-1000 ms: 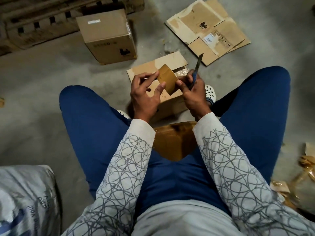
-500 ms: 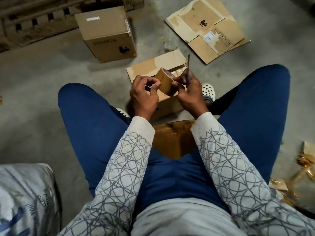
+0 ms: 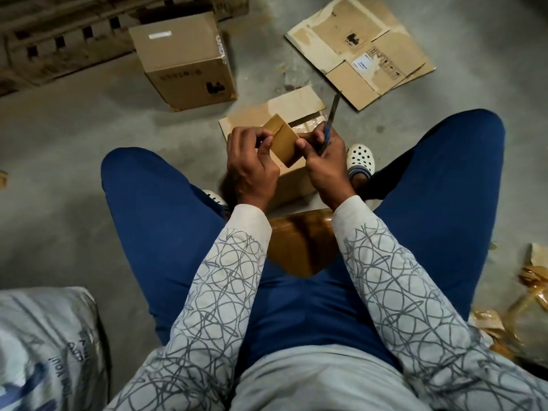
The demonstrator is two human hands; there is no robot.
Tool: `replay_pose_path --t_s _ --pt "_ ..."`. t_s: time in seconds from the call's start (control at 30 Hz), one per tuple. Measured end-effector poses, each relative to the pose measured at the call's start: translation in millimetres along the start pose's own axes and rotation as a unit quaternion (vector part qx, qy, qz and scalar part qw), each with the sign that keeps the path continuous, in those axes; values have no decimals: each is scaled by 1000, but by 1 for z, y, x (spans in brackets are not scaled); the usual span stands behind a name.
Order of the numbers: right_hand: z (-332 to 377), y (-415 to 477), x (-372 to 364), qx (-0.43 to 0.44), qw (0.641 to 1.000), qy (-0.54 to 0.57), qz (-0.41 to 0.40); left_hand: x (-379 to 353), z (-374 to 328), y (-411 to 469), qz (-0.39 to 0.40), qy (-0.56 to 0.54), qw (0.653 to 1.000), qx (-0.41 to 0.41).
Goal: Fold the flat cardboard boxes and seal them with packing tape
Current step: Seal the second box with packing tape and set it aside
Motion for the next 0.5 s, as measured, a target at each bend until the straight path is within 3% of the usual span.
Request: replay_pose_path --t_s 0.1,0.2,0.27,0.37,0.5 --pt "2 0 0 -2 999 35 -3 0 14 -11 -13 -158 974 163" --pt "3 -2 -3 -13 996 87 -1 -21 31 -32 59 -167 944 280" --pt "4 -4 -4 -18 995 100 7 -33 41 -37 113 -176 926 315" --pt "5 -5 -8 -16 993 104 51 -46 52 -32 148 -311 877 335" --pt "13 -1 -3 23 997 24 70 -36 54 -20 157 -335 875 312"
Point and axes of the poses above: each hand's wrist, its own y-axis towards the middle knuckle, its own x-axis out of the back of the hand, z = x × y, the point moved 10 cm from there along y, towards the middle knuckle, and after that the axes turned 3 degrees about -y, right-handed, at the moved point
